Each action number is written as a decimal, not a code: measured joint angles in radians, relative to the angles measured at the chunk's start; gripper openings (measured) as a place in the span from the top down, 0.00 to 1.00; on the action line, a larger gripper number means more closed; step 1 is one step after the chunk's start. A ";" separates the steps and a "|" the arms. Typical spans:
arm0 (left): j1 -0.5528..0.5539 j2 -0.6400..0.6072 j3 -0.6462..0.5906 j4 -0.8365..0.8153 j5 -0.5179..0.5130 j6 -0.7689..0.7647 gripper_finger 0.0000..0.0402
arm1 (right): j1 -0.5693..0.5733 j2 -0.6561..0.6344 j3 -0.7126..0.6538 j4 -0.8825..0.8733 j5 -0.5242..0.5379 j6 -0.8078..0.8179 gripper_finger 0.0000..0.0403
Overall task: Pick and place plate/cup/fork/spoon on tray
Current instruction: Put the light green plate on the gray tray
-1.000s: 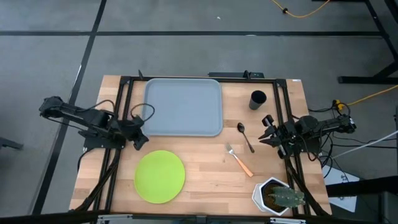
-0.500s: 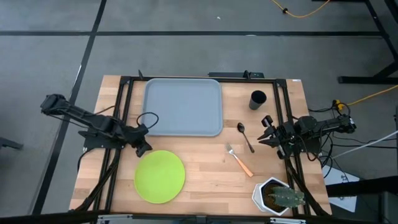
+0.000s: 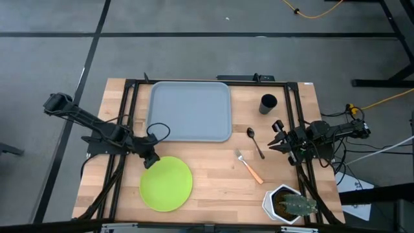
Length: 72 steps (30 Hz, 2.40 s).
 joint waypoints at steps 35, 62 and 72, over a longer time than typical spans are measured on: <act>-0.016 0.051 0.000 0.045 -0.174 0.033 0.83 | 0.000 0.000 0.000 -0.001 0.000 -0.008 0.86; -0.016 0.120 0.000 0.042 0.034 0.054 0.87 | 0.000 0.000 0.000 -0.010 0.000 -0.008 0.86; 0.010 0.118 0.002 0.212 0.049 0.103 0.99 | 0.000 0.000 0.000 -0.036 0.000 -0.008 0.86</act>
